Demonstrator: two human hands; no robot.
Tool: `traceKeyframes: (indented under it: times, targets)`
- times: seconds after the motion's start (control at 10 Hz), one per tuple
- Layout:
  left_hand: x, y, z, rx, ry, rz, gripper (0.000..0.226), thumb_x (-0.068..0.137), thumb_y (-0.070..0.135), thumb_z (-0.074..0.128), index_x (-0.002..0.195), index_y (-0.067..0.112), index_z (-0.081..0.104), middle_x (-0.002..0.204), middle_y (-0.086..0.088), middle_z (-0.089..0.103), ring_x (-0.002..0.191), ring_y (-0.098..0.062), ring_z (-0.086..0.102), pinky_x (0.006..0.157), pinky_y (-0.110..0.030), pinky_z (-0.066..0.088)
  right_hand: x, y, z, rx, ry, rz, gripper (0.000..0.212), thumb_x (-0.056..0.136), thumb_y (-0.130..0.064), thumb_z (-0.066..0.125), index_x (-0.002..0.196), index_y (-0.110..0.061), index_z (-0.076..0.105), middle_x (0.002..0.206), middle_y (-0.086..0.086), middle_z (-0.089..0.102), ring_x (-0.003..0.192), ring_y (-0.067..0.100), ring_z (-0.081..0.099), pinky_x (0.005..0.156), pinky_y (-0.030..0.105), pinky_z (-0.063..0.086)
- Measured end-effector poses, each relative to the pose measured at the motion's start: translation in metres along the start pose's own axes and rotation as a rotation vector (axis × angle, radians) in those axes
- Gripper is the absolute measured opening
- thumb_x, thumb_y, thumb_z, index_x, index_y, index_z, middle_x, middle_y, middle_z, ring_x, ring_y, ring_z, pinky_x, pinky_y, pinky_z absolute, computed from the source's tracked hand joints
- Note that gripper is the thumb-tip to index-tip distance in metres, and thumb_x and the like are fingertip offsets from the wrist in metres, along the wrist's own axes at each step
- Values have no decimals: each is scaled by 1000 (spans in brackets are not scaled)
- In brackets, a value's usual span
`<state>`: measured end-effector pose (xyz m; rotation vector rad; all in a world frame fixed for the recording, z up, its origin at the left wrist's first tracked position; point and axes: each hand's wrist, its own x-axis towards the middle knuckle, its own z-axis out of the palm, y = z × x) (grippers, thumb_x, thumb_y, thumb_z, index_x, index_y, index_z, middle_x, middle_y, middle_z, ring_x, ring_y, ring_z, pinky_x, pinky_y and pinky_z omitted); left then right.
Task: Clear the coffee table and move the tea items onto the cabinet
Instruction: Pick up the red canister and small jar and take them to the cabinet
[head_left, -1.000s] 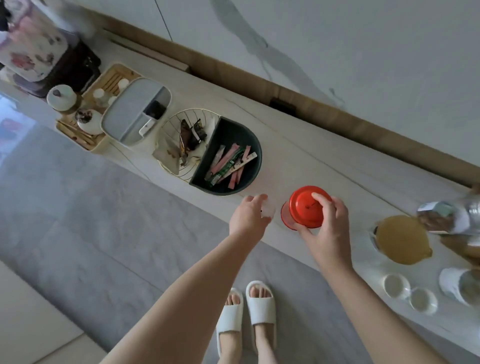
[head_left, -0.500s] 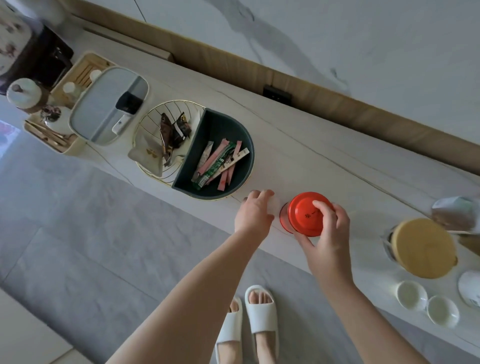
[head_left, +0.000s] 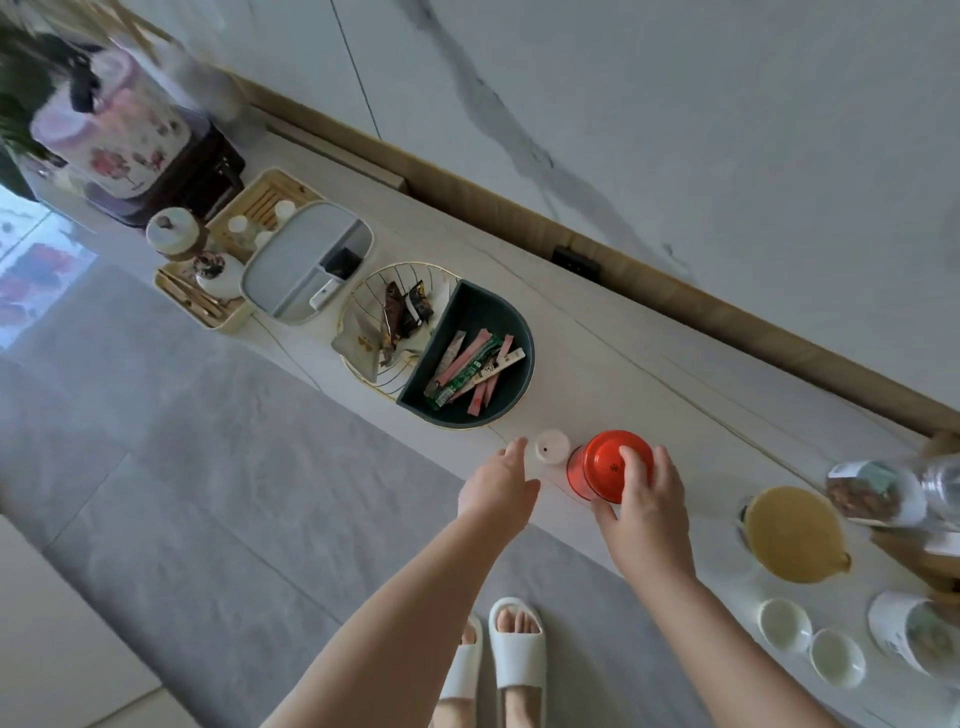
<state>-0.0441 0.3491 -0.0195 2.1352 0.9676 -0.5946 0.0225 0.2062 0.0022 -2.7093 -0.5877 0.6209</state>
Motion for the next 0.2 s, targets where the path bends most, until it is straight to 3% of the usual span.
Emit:
traceKeyframes:
  times: [0.1,0.2]
  targets:
    - [-36,5,-27,81,15,36,55,96,31,47,146,26,24,134,-7,54,117,-25,55,90,-38,50,-14,-17,-31,-64,-53,-66,63,90,-31,54,142,-10,27,144,13,40,134,29,35,110,40,32]
    - [-78,21,-60,179,73,117,54,96,34,45,145,27,24,131,-6,56,113,-26,58,85,-37,49,-37,-36,-64,-115,-56,-88,61,93,-37,48,144,-14,23,143,7,43,133,24,38,110,40,30]
